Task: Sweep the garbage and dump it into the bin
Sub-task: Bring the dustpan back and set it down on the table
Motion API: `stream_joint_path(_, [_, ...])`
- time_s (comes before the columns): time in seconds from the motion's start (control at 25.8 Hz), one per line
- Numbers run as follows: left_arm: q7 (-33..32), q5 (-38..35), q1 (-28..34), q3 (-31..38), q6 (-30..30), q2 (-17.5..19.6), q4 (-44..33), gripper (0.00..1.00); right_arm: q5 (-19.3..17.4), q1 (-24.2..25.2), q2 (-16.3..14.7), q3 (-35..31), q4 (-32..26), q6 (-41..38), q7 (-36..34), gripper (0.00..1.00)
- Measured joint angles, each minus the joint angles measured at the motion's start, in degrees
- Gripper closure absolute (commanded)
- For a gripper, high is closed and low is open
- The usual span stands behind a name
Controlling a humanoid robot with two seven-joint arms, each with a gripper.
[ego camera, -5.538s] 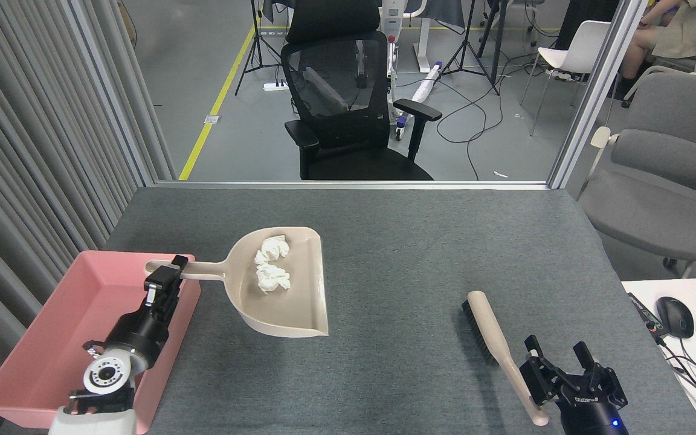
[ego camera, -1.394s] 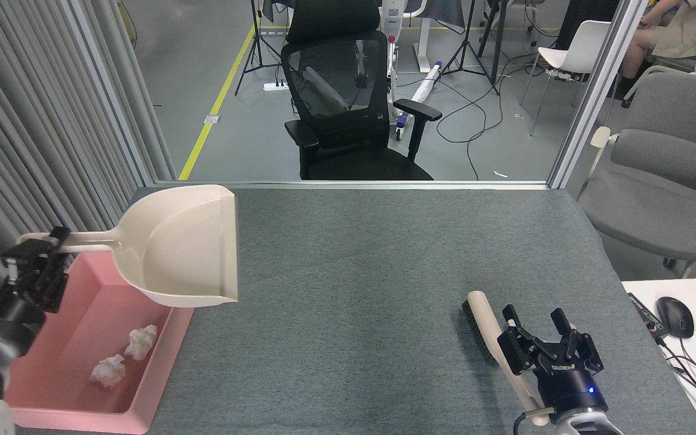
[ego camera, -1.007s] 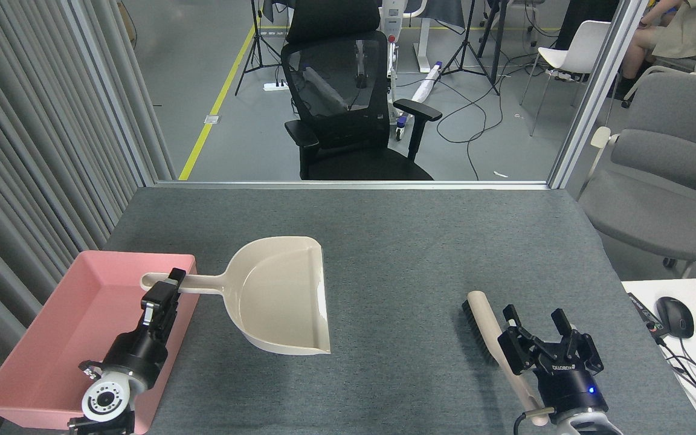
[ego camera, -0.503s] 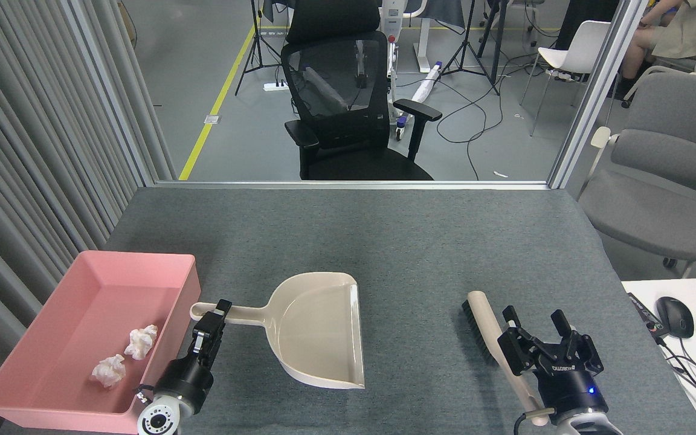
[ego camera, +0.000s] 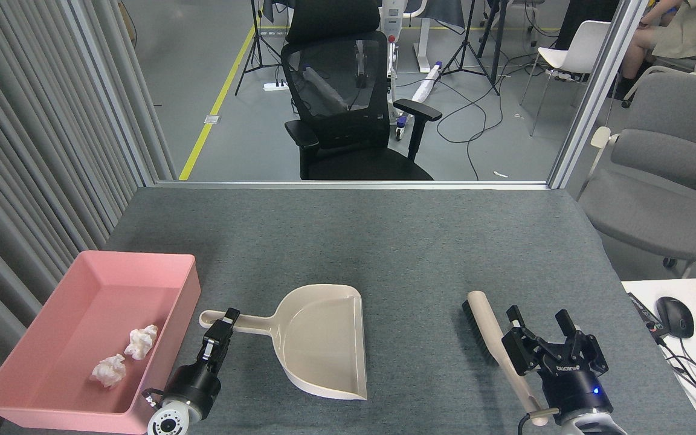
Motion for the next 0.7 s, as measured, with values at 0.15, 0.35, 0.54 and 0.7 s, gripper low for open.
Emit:
stream_joint_path(0.15, [0.50,-0.09,-0.44,0.03,-0.01,-0.16,1.27,0.74,-0.02,0.03,-0.07,-0.36,0.00,-0.05,0.04,0.03])
stream_joint_path(0.35, [0.72,-0.20,-0.66,-0.03,0.31,-0.16,1.90,0.72,-0.05,0.04,-0.09,-0.66,0.00,-0.06,0.13,0.03])
stream_joint_path(0.54, [0.72,-0.64,-0.86,-0.11,0.63,0.31,2.61,0.50,-0.08,0.04,-0.09,-0.87,-0.06,-0.14,0.13,0.03])
stream_joint_path(0.7, [0.47,-2.09,-0.51,-0.15,1.59,0.69,2.42,0.25,-0.09,0.00,-0.23,-0.91,-0.20,-0.16,0.03,0.03])
